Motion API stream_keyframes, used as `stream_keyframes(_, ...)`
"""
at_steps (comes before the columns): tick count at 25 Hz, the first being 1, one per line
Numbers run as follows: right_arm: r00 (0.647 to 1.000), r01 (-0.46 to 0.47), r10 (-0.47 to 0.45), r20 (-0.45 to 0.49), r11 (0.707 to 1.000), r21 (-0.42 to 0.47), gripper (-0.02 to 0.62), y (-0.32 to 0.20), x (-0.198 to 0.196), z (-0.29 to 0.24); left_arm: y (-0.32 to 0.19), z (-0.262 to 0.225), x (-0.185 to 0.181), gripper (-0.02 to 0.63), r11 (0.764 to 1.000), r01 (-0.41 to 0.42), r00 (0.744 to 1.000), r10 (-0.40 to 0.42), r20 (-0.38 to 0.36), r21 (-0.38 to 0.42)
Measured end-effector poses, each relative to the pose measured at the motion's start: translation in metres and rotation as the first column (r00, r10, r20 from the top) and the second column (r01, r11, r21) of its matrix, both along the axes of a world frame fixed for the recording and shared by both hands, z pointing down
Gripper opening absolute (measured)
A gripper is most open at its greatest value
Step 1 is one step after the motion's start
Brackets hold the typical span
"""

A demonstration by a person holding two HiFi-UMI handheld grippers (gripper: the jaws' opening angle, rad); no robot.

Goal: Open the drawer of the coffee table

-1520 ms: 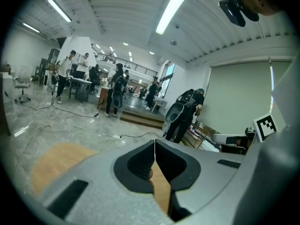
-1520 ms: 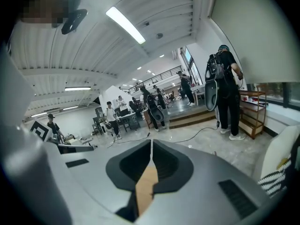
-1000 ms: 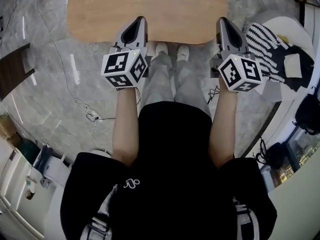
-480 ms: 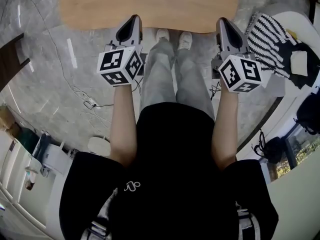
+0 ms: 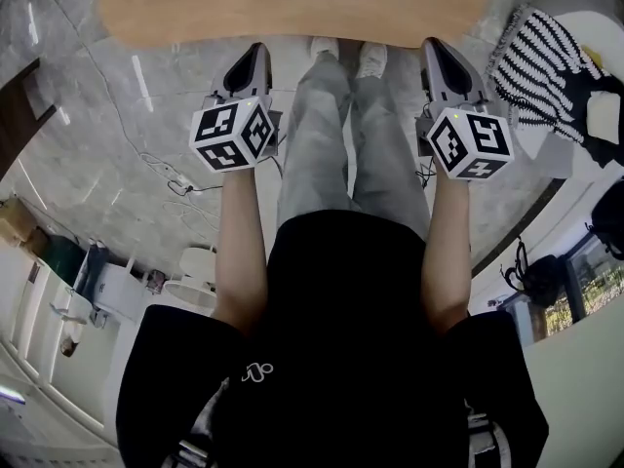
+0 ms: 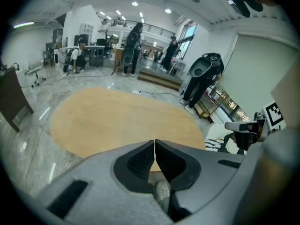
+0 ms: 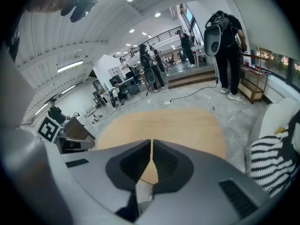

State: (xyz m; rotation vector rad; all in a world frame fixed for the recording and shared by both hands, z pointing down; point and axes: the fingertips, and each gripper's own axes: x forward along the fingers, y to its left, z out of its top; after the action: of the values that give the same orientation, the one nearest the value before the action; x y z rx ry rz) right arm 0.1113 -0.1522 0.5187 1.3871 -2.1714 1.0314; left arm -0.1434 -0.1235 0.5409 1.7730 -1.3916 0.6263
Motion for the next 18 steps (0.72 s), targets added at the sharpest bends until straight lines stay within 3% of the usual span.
stream_keyframes(7,1.0,0.021,-0.022,-0.009,0.997,-0.072,0.015,0.026,-0.005,0.051,0.028,0.055,0.003,0.011,0.995,-0.01,1.0,0.01,0.004,-0.096)
stream_keyframes(18,0.994,0.082,-0.094,-0.058,0.981,-0.174,0.015,0.069,-0.002,0.131,0.051,0.135,-0.018,0.012,0.982,-0.037,0.998,0.047,0.05,-0.184)
